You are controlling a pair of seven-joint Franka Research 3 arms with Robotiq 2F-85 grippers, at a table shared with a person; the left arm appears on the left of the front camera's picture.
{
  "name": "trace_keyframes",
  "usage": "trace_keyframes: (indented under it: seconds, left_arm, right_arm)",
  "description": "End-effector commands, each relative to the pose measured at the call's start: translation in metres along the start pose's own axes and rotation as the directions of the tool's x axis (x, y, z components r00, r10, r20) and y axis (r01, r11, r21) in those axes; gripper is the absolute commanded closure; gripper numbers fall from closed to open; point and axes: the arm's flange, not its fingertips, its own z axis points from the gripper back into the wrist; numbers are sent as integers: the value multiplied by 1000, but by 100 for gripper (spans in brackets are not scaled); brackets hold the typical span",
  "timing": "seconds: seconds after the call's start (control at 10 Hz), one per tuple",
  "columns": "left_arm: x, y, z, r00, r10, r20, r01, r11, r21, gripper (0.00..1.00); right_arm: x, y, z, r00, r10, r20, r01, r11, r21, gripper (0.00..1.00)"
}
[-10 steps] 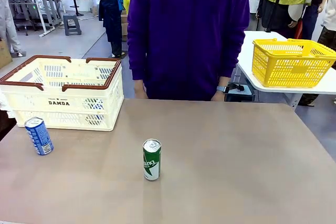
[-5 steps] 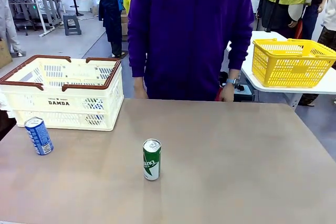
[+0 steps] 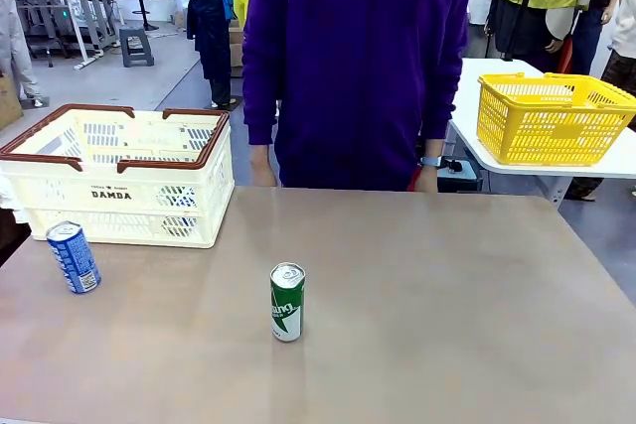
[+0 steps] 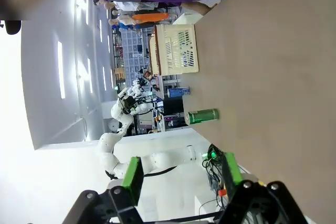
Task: Place the drinks into the Shopping basket.
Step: Pick up one drink and place it into the Shopping basket.
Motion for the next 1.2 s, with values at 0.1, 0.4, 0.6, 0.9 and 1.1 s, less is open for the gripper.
trace_keyframes:
  seconds: [0.1,0.4,0.6,0.9,1.1]
  left_arm:
    - [16,-143,-73,988,58,-141,-31,982,186,0]
    - [59,-240,-244,886,80,-456,126,906,404,0]
    - [75,-273,-355,930,175,-322,27,843,537,0]
    - [80,-281,-479,962,265,-71,-132,672,729,0]
    - [89,-265,-495,963,268,22,-186,604,775,0]
  right_arm:
    - [-2,-1,0,1000,20,2,-20,1000,-11,20]
    - [-2,-1,0,1000,20,2,-20,1000,-11,20]
    - [-2,-1,0,1000,20,2,-20,1000,-11,20]
    - [-2,-1,0,1000,20,2,-20,1000,-11,20]
    - [-2,-1,0,1000,20,2,-20,1000,-11,20]
